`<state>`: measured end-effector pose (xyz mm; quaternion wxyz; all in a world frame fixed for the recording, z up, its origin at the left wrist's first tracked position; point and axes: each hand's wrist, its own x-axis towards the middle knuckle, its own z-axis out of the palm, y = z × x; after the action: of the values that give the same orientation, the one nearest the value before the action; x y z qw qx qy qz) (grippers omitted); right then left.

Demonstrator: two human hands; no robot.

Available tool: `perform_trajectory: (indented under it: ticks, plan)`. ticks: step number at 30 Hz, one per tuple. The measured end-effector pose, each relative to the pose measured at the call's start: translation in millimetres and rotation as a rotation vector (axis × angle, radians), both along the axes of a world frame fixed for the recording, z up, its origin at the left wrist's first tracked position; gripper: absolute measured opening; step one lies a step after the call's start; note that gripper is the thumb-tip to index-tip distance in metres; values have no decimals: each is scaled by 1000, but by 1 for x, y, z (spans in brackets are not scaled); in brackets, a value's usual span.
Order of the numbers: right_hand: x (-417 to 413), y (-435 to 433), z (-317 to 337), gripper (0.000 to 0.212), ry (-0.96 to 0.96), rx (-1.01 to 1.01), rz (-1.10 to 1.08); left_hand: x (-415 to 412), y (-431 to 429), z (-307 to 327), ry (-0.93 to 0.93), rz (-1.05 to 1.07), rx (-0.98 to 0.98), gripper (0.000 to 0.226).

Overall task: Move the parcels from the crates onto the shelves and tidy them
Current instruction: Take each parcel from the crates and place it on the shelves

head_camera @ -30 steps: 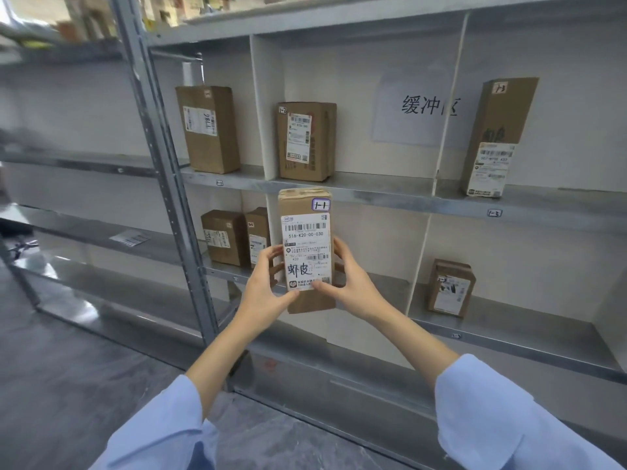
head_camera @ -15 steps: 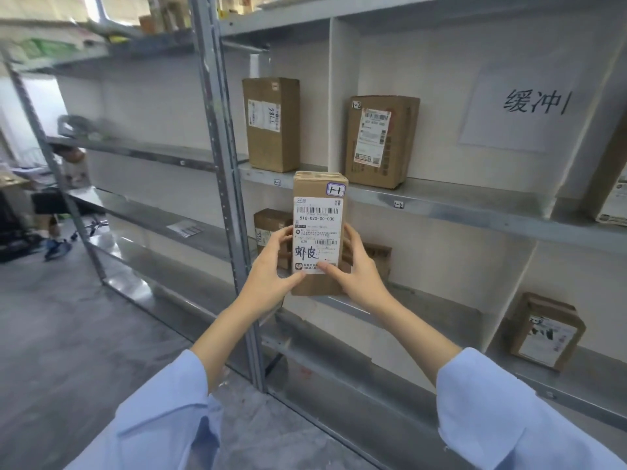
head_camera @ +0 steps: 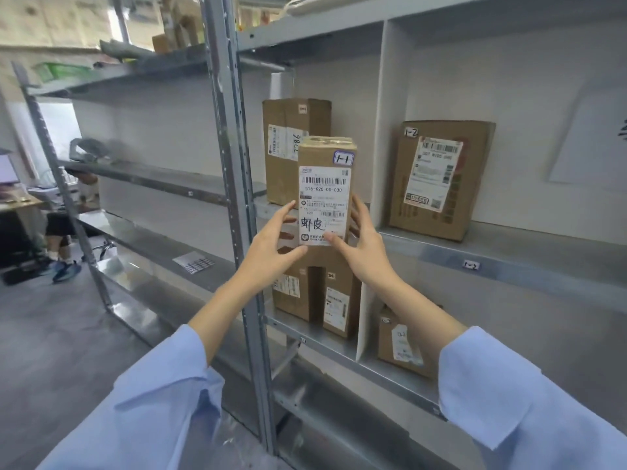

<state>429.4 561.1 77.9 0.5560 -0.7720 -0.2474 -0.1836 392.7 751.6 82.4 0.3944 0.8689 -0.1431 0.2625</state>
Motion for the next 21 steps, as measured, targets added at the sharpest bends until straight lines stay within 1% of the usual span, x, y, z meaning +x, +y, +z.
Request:
perform_trajectory:
  ticks: [3, 7, 9, 15, 19, 21]
  plan:
    - [29, 9, 8, 86, -20, 21, -75, 30, 18, 2, 17, 40, 76, 70]
    - [67, 19, 15, 86, -30, 9, -186, 63, 36, 2, -21, 161, 322, 61]
    - [83, 24, 18, 85, -36, -15, -245, 79, 42, 2, -37, 190, 393, 60]
    - [120, 37, 24, 79, 12, -90, -410, 134, 60, 1, -45, 126, 428, 59]
    - [143, 44, 27, 78, 111, -181, -519, 166, 72, 3, -83, 68, 452, 60]
    - [151, 51, 29, 78, 151, -180, -531, 177, 79, 2, -76, 36, 450, 60]
